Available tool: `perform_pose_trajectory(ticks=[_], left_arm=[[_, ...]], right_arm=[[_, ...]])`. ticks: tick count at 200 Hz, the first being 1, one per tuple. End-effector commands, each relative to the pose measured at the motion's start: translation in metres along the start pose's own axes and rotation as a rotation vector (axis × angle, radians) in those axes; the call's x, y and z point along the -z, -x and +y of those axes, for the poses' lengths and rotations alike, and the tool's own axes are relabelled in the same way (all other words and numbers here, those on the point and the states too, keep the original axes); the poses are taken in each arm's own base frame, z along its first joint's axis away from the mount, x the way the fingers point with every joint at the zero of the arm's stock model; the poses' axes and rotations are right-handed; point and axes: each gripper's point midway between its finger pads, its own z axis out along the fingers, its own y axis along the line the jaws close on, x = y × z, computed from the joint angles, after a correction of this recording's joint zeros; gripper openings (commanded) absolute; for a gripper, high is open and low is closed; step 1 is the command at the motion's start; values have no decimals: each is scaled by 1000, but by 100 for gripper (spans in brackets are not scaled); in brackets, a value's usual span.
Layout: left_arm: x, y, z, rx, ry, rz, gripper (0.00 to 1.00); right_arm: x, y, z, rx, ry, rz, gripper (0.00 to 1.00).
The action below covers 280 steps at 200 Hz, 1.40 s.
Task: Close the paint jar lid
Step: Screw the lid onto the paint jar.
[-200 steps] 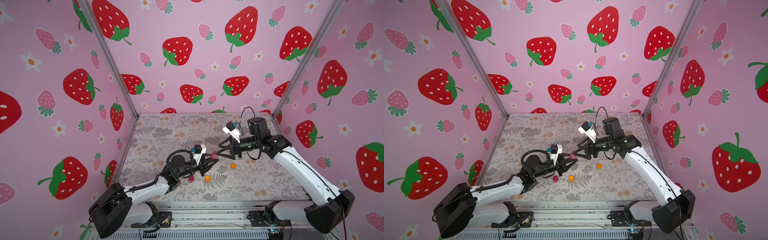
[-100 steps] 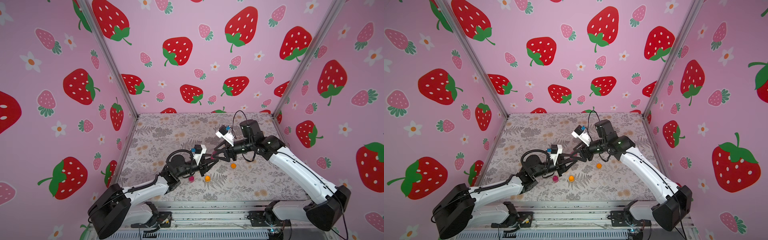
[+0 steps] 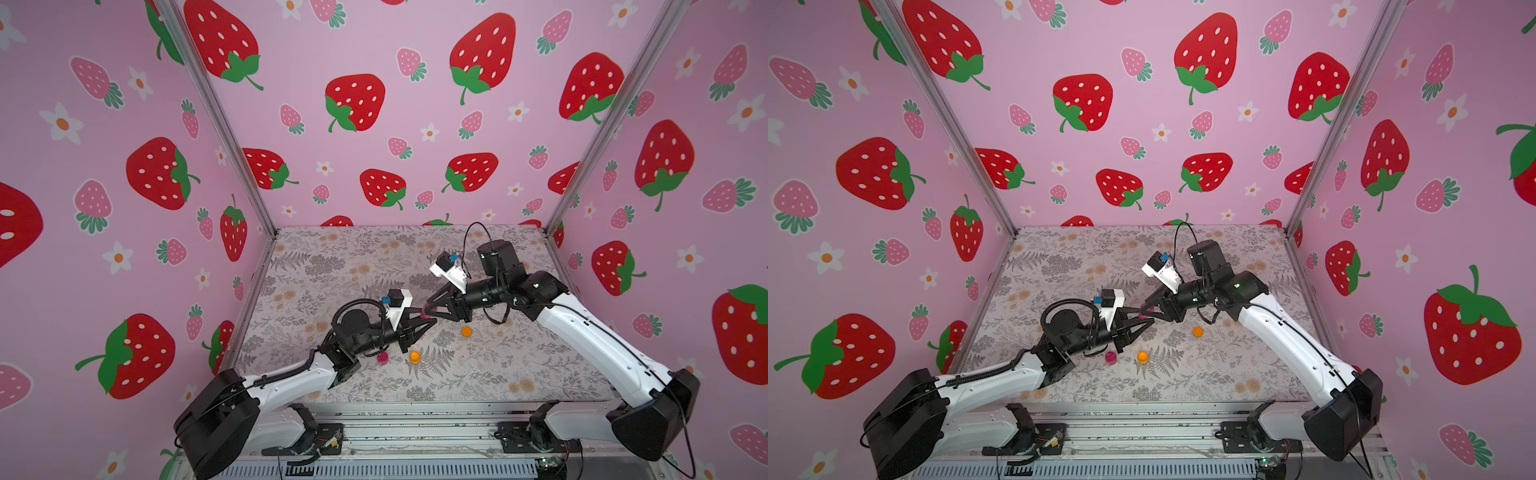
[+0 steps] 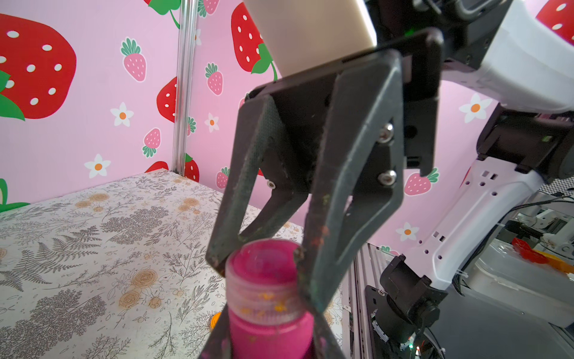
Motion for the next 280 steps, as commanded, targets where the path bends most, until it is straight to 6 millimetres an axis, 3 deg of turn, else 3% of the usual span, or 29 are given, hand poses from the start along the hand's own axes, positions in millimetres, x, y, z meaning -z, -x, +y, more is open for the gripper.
perform_pose_trajectory(ticks=[1, 25, 85, 127, 183, 201, 213, 236, 251, 280], left_arm=[[0, 39, -4, -71, 8, -102, 23], [4, 53, 11, -100, 117, -155, 22], [22, 106, 48, -200, 407, -303, 21], [29, 135, 58, -247, 507, -376, 21], [32, 147, 59, -269, 544, -401, 21], [33, 143, 57, -269, 536, -384, 21], [33, 136, 55, -258, 516, -360, 21], [30, 109, 49, -216, 447, -292, 21], [27, 88, 42, -183, 386, -238, 21], [25, 54, 33, -117, 299, -162, 21]], right_arm=[[-4, -6, 1, -28, 8, 1, 22], [-11, -7, -1, -71, -24, -39, 16], [-56, -25, -21, -255, -214, -62, 11], [-79, -24, -37, -362, -375, -148, 11], [-93, -19, -50, -463, -523, -196, 12], [-84, -15, -50, -480, -543, -224, 20], [-71, -4, -44, -457, -529, -256, 36], [-42, 18, -31, -437, -435, -287, 51], [-22, 30, -23, -406, -371, -294, 67], [12, 39, -19, -347, -303, -269, 77]])
